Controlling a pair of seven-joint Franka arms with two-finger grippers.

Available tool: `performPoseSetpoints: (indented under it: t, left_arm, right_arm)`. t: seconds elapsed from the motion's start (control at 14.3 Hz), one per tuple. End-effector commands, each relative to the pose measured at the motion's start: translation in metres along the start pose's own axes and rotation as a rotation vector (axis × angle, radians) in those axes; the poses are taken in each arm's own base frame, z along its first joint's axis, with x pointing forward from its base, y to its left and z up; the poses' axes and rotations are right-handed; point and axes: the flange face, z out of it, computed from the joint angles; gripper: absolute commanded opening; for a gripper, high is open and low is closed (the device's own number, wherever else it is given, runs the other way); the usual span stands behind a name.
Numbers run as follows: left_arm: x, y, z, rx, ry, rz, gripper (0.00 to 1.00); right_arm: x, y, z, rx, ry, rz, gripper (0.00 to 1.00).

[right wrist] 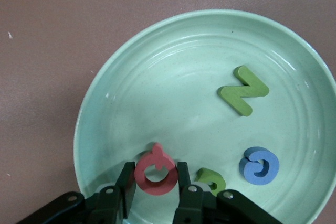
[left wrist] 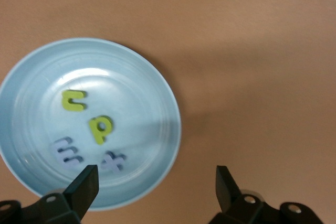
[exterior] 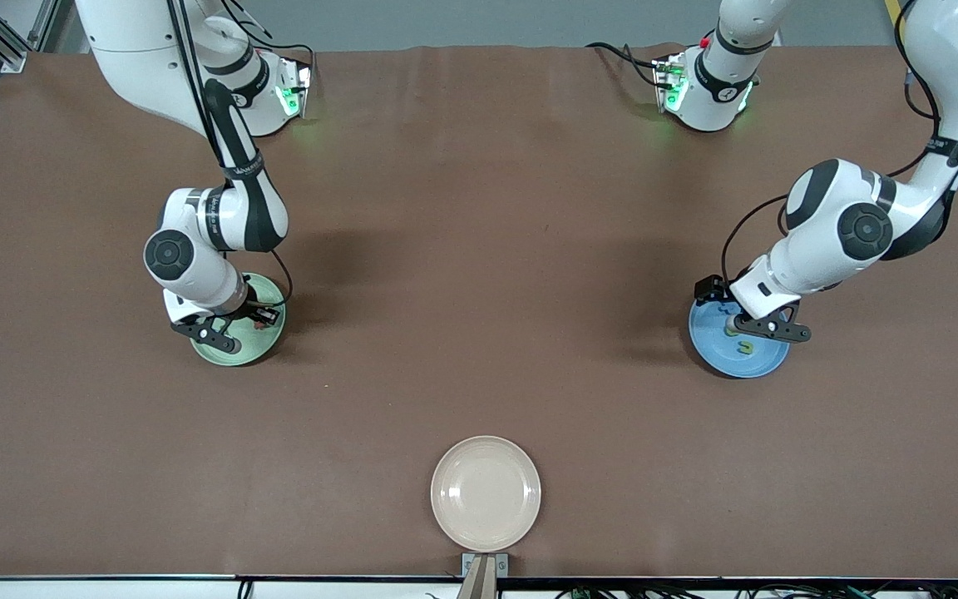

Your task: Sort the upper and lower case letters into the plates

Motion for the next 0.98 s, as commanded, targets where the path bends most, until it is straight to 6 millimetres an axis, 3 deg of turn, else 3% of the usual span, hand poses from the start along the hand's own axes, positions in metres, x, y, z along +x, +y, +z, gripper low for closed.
performPoseSetpoints:
  t: [0.0, 0.21, 0.56, 0.7, 0.91]
  left_arm:
    - [-0.006, 0.009, -0.022, -0.003, -0.013, 0.011, 0.98]
    - [0.008, 0.024, -0.038, -0.037, -0.043, -0.016, 0.98]
    - [0.034, 0.046, -0.058, -0.08, -0.041, -0.085, 0.98]
    - [0.042, 0.043, -0.084, -0.076, -0.029, -0.113, 0.98]
    - [0.039, 0.036, -0.121, -0.068, 0.029, -0.13, 0.99]
  right_arm:
    - [0.004, 0.004, 0.0, 0.014, -0.006, -0.004, 1.0]
    - [0.014, 0.006, -0.014, 0.013, -0.059, -0.069, 1.0]
    - [0.05, 0.012, -0.073, 0.028, -0.149, -0.181, 1.0]
    - [0.073, 0.03, -0.102, 0.034, -0.158, -0.254, 1.0]
    - [0.099, 0.043, -0.151, 0.049, -0.169, -0.286, 1.0]
